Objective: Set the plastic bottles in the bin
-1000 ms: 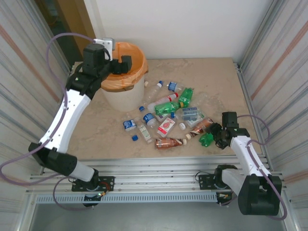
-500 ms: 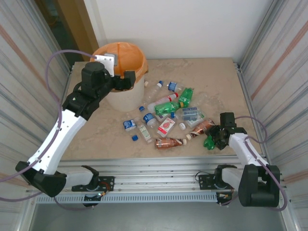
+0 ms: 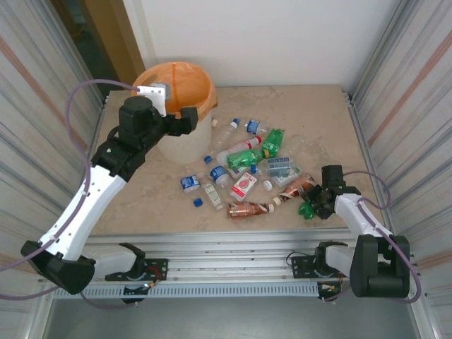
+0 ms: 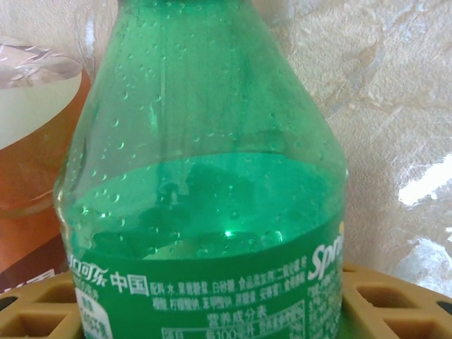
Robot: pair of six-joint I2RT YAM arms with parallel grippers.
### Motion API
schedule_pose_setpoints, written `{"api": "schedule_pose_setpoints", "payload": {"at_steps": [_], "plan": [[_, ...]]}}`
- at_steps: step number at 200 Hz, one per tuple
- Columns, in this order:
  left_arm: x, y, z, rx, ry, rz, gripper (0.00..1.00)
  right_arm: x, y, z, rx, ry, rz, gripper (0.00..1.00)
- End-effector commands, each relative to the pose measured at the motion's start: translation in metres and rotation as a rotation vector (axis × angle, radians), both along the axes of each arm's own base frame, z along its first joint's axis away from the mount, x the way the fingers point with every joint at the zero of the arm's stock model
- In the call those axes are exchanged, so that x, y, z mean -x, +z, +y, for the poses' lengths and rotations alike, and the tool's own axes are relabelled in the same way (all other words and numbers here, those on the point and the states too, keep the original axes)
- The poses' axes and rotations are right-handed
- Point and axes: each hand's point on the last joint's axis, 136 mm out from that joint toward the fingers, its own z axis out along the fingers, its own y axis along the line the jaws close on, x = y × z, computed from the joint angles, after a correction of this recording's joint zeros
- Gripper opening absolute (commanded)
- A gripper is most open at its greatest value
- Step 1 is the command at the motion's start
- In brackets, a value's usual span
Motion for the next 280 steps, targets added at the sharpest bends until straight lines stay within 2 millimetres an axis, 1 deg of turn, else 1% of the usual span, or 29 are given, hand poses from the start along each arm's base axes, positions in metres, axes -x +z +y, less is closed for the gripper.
{"api": "schedule_pose_setpoints", "payload": {"at_steps": [1,29,58,78,82,97,110,134,148,162,185,211,237,250,253,257,280], "plan": [[0.004,0.011,0.000,0.032,0.002,-0.033,0.99,0.004,0.004,-0.008,0.046,-0.020,0.008,0.51],[0.004,0.011,0.000,0.036,0.000,-0.033,0.99,0.003,0.018,-0.016,0.088,-0.022,-0.013,0.43],[0.005,0.013,-0.001,0.041,-0.001,-0.037,0.99,-0.002,0.038,-0.022,0.125,-0.015,-0.055,0.36],[0.004,0.014,-0.001,0.046,-0.003,-0.039,0.99,-0.004,0.051,-0.026,0.154,-0.002,-0.074,0.34],[0.005,0.015,-0.001,0.049,-0.002,-0.042,0.99,-0.006,0.060,-0.026,0.160,0.001,-0.107,0.33],[0.005,0.015,-0.002,0.054,-0.006,-0.040,0.99,-0.010,0.076,-0.026,0.177,0.019,-0.160,0.32],[0.005,0.016,-0.002,0.061,-0.007,-0.040,0.99,-0.016,0.092,-0.022,0.189,0.051,-0.226,0.32],[0.007,0.016,-0.004,0.076,-0.020,-0.037,0.99,-0.029,0.127,-0.004,0.208,0.150,-0.376,0.30],[0.009,0.017,-0.007,0.087,-0.035,-0.035,0.99,-0.038,0.149,0.013,0.221,0.231,-0.475,0.29],[0.011,0.020,-0.010,0.099,-0.056,-0.037,0.99,-0.047,0.173,0.036,0.234,0.341,-0.586,0.28],[0.015,0.023,-0.016,0.124,-0.094,-0.032,0.99,-0.057,0.212,0.084,0.257,0.542,-0.779,0.28],[0.022,0.027,-0.025,0.162,-0.154,-0.023,0.99,-0.061,0.250,0.141,0.249,0.738,-0.980,0.29],[0.033,0.033,-0.041,0.213,-0.257,-0.006,0.99,-0.064,0.275,0.192,0.239,0.898,-1.108,0.28],[0.039,0.035,-0.051,0.234,-0.318,0.010,0.99,-0.066,0.282,0.214,0.226,0.963,-1.147,0.28],[0.041,0.036,-0.053,0.239,-0.333,0.012,0.99,-0.065,0.287,0.219,0.220,0.974,-1.166,0.28],[0.044,0.037,-0.056,0.244,-0.352,0.013,0.99,-0.068,0.283,0.228,0.212,1.001,-1.157,0.27],[0.056,0.039,-0.073,0.248,-0.439,0.020,0.95,-0.072,0.295,0.262,0.167,1.083,-1.199,0.27]]}}
